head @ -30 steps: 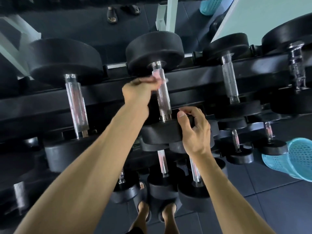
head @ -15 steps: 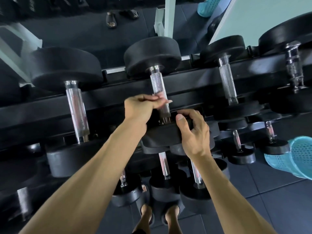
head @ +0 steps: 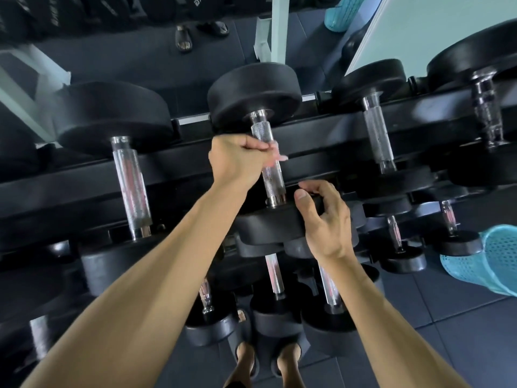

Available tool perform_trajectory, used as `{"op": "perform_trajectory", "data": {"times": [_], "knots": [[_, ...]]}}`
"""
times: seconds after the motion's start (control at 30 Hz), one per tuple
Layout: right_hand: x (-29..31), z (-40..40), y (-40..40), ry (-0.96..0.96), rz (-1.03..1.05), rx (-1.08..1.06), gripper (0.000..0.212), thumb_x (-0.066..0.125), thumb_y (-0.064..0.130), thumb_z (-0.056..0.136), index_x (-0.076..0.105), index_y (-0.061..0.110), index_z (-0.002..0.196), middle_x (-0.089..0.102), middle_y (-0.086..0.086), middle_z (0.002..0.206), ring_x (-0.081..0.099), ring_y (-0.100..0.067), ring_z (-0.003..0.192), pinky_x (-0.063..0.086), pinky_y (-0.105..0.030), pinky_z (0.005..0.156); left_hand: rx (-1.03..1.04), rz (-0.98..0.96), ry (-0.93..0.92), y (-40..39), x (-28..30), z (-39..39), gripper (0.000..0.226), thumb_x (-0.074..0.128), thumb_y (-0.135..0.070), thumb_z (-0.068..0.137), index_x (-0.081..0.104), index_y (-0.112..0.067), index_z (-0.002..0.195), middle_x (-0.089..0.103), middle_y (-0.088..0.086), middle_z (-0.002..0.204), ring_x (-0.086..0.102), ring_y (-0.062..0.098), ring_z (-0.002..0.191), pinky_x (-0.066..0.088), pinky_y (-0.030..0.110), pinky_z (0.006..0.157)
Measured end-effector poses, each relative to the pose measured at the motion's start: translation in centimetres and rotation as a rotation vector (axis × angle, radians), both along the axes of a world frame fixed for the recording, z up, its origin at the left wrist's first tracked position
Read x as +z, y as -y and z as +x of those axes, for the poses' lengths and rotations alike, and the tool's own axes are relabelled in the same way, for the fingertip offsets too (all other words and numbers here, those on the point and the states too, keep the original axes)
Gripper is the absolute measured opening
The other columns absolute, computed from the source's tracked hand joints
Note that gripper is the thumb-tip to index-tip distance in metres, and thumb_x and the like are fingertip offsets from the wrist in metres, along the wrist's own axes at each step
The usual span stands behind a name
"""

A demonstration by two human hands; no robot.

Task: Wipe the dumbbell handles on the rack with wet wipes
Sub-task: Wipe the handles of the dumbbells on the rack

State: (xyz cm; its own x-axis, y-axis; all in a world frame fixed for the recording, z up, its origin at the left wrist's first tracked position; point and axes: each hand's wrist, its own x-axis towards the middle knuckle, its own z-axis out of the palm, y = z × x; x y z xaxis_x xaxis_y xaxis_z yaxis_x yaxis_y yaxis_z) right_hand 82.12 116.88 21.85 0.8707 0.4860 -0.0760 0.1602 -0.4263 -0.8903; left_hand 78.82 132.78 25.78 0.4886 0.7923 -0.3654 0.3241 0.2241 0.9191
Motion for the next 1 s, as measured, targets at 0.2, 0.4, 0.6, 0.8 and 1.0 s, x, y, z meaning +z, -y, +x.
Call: {"op": "perform_trajectory", "data": {"times": [0.2,0.4,0.6,0.8,1.0], "knots": [[-0.2,0.1,0.1,-0.011,-0.010,0.002,0.051,0.044,0.067,0.077,0.064,0.028,0.103,0.065,0.010,0.107,0.059,-0.010,0.104,0.046,-0.026,0.089,0.069,0.175,0.013,-0.7,0.2,1.5,0.023,0.087,-0.009,0.073,0.069,-0.020,0.062,0.073,-0.011,0.063,0.074,0.006,0.069,0.059,0.031,0.085],[0.0,0.1,-0.1,-0.012,-0.003,-0.010,0.040,0.045,0.063,0.077,0.063,0.032,0.096,0.066,0.009,0.103,0.060,-0.011,0.101,0.048,-0.032,0.089,-0.251,0.310,-0.115,1.2,-0.9,-1.3,0.021,0.086,-0.010,0.075,0.068,-0.015,0.064,0.069,-0.015,0.063,0.068,-0.007,0.062,0.053,0.013,0.068],[0.0,0.0,-0.1,-0.025,-0.007,-0.006,0.044,0.045,0.065,0.075,0.063,0.031,0.098,0.065,0.011,0.105,0.059,-0.009,0.102,0.045,-0.025,0.086,-0.056,0.424,-0.022,-1.3,0.0,1.1,0.016,0.081,-0.015,0.082,0.073,-0.009,0.069,0.069,-0.021,0.060,0.071,-0.003,0.065,0.060,0.034,0.078],[0.1,0.0,-0.1,-0.006,0.012,-0.015,0.041,0.047,0.063,0.077,0.065,0.030,0.093,0.066,0.011,0.098,0.061,-0.008,0.097,0.049,-0.029,0.086,-0.492,0.264,-0.224,1.7,-0.9,-2.7,0.015,0.087,-0.021,0.075,0.075,-0.026,0.067,0.073,-0.016,0.067,0.065,-0.009,0.067,0.052,0.012,0.064],[0.3,-0.2,-0.2,-0.031,0.009,-0.034,0.048,0.047,0.064,0.073,0.065,0.028,0.099,0.065,0.013,0.103,0.059,-0.006,0.102,0.046,-0.027,0.091,-0.401,0.503,-0.134,-1.1,0.5,0.0,0.014,0.080,-0.020,0.083,0.076,-0.011,0.073,0.071,-0.009,0.062,0.069,-0.004,0.064,0.060,0.029,0.075]]}}
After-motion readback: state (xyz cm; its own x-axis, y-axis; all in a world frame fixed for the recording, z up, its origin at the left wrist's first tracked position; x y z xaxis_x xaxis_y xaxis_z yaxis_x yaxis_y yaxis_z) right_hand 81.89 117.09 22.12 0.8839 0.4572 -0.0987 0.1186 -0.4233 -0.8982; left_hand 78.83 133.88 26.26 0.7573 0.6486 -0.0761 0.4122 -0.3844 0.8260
